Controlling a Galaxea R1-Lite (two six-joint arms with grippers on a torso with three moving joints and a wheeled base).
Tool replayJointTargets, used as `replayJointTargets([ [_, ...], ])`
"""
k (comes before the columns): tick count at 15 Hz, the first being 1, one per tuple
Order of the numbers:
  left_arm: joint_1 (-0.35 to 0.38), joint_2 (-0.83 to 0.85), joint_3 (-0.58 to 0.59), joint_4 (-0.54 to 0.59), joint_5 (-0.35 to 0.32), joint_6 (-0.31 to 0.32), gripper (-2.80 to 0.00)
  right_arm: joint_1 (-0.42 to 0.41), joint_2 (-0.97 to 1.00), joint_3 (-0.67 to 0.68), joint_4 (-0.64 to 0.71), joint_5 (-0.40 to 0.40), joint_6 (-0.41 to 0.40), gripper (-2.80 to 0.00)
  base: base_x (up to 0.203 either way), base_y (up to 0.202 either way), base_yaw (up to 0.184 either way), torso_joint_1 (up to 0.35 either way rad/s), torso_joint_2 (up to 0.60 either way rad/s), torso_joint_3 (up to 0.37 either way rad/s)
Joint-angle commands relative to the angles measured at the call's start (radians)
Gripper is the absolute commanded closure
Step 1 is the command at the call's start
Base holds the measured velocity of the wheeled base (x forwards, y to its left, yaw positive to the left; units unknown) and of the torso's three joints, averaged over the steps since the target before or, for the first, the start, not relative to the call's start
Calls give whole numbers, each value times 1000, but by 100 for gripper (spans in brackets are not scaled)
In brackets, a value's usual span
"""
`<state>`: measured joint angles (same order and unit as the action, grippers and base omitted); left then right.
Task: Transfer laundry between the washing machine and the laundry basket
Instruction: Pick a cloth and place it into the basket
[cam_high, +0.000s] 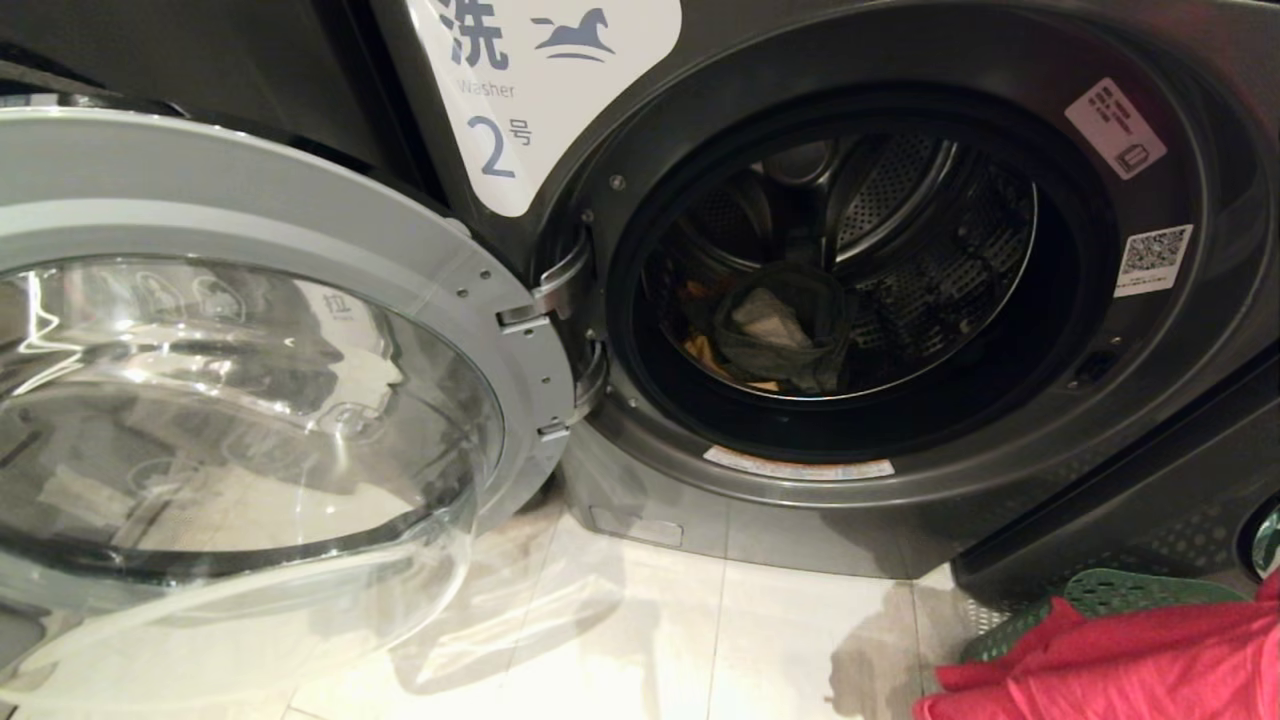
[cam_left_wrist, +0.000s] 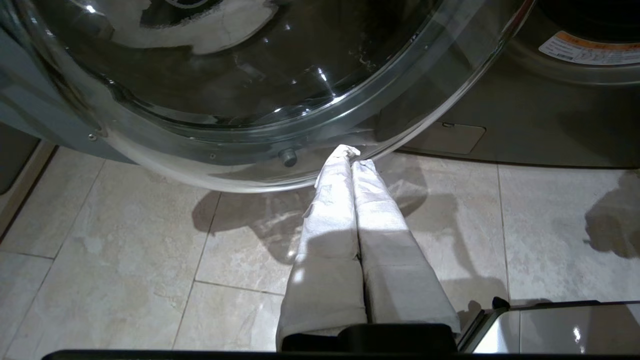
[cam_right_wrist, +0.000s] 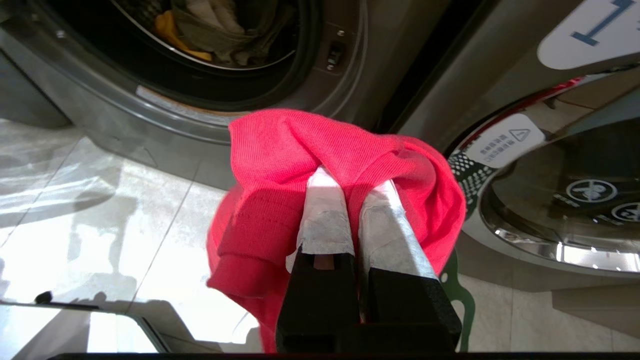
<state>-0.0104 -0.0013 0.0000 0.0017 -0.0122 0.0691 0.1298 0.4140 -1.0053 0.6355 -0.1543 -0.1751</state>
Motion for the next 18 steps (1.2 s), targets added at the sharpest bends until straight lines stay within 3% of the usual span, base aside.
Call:
replayJointTargets([
  [1, 1, 0, 0, 0, 0, 1, 0, 1, 6, -1, 4, -1, -1, 0, 0, 0, 0, 0, 0, 0],
  [18, 1, -2, 0, 0, 0, 1, 0, -1, 8, -8, 1, -5, -3, 0, 1, 7, -164, 2, 2, 3],
])
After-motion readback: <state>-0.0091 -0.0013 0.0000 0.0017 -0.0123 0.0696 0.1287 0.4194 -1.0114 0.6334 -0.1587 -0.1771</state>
